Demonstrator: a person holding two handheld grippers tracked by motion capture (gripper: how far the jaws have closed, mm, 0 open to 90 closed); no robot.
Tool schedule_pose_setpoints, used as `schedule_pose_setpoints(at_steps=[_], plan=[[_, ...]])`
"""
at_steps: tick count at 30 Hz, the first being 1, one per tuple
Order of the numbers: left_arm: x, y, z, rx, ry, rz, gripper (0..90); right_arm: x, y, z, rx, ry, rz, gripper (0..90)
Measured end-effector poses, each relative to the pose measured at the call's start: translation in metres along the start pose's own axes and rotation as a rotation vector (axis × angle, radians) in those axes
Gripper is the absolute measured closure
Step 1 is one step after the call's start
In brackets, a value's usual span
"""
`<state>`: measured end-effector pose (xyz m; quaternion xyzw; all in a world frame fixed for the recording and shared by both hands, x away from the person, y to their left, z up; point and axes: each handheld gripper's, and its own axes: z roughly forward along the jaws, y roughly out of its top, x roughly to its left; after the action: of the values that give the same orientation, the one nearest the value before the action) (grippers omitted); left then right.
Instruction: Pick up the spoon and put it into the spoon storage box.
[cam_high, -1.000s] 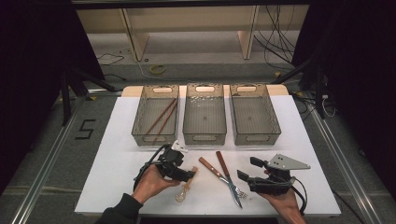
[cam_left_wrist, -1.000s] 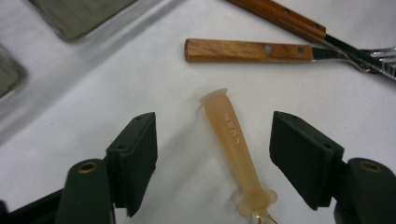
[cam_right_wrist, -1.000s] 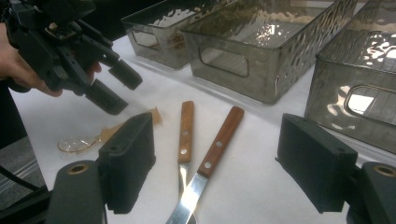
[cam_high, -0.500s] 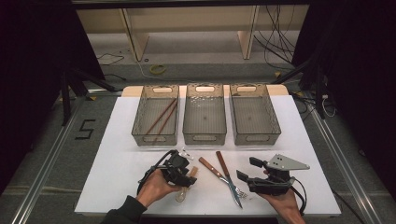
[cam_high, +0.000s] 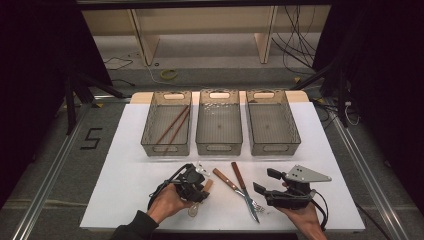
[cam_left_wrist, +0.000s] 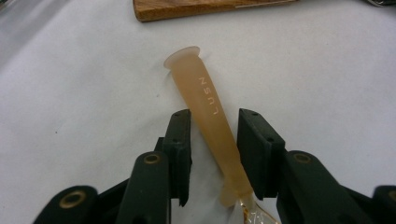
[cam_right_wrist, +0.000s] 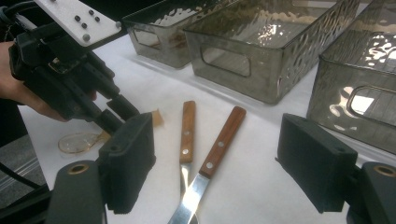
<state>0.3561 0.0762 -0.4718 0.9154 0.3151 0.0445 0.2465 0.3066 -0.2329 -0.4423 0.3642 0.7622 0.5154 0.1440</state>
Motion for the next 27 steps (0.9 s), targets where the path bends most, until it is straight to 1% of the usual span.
schedule_pose_setpoints(at_steps=[3,7,9,14,17,23,25,27], plan=[[0.000,0.000,0.000,0.005,0.005,0.015,68.6,0.000,0.000,0.000,0.000,0.000,0.000,28.2],[0.001,-0.001,-0.001,0.000,0.007,0.014,73.8,0.000,0.000,0.000,0.000,-0.001,0.000,28.2],[0.001,-0.001,-0.001,0.001,0.006,0.024,75.4,0.000,0.000,0.000,0.000,-0.001,0.000,28.2],[0.001,-0.001,-0.001,0.001,0.003,0.036,76.2,0.000,0.000,0.000,-0.002,-0.001,0.000,28.2],[0.002,-0.002,-0.001,-0.001,-0.006,0.040,76.5,0.000,0.000,0.000,-0.003,0.000,-0.001,28.2],[0.008,-0.002,-0.005,-0.006,-0.015,0.036,76.6,0.000,0.000,0.000,-0.004,0.000,0.000,28.2],[0.009,-0.002,-0.007,-0.023,-0.018,0.025,76.6,0.000,0.000,0.000,-0.004,0.000,0.000,28.2],[0.012,-0.002,-0.011,-0.025,-0.023,0.029,76.6,0.000,0.000,0.000,-0.003,0.000,0.001,28.2]])
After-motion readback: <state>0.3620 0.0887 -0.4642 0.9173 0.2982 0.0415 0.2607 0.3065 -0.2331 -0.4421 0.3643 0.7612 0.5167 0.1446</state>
